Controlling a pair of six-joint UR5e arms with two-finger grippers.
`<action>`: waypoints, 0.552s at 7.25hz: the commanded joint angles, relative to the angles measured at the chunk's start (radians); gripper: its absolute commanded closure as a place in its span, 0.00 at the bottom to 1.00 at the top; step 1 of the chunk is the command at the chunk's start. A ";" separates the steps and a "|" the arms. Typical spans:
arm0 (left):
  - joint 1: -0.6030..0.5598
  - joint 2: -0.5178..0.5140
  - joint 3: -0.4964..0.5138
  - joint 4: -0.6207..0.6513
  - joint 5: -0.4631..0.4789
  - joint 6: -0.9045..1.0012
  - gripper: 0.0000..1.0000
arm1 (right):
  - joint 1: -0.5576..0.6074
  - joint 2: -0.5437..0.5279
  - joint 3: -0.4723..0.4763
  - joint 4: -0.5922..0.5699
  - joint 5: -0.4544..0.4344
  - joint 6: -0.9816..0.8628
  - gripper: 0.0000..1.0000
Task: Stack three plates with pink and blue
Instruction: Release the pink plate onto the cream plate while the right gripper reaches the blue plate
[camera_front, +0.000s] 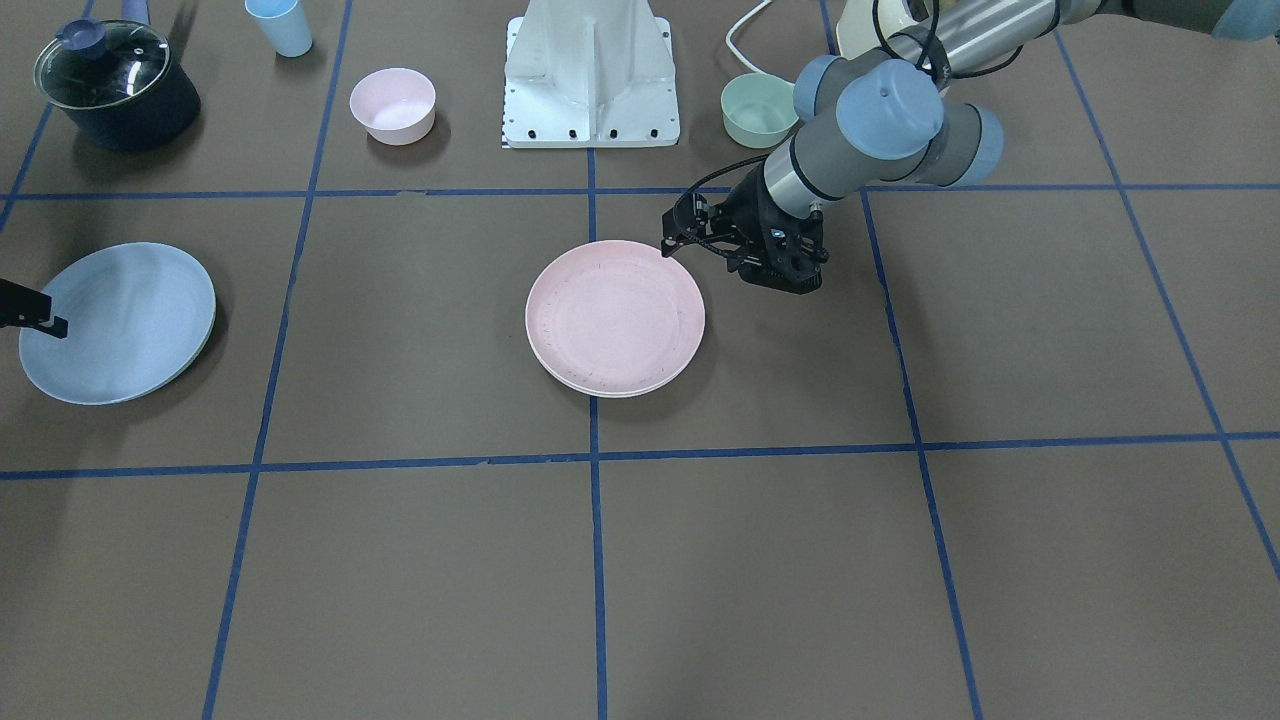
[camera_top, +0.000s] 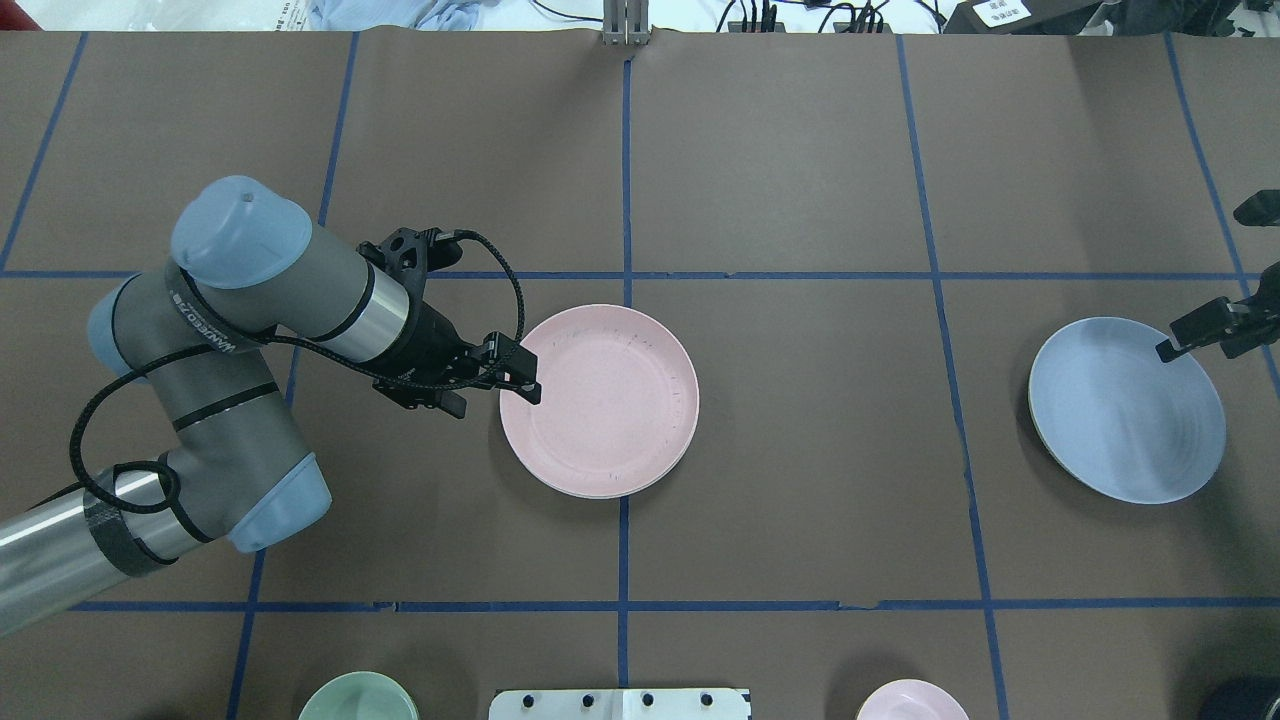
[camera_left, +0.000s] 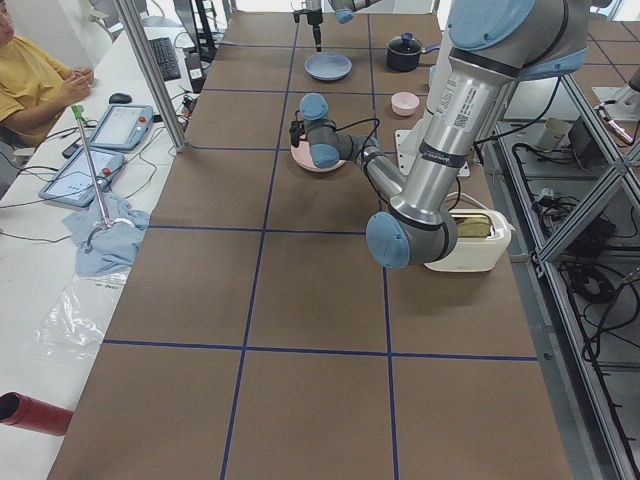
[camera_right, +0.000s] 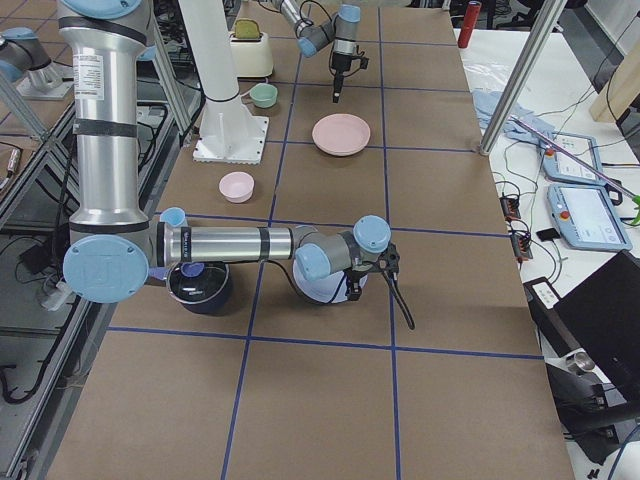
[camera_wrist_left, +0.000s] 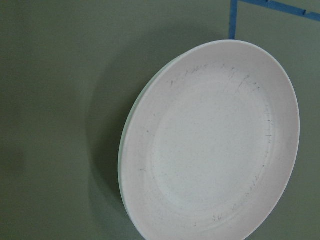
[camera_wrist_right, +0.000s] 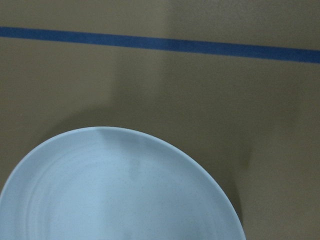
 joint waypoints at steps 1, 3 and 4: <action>-0.006 -0.001 -0.001 0.000 0.000 -0.001 0.01 | -0.031 -0.004 -0.075 0.104 -0.067 0.025 0.01; -0.006 -0.003 -0.001 0.000 0.000 -0.002 0.01 | -0.031 -0.004 -0.138 0.200 -0.069 0.029 0.99; -0.006 0.000 -0.005 0.000 0.000 -0.008 0.01 | -0.031 -0.004 -0.141 0.201 -0.069 0.028 1.00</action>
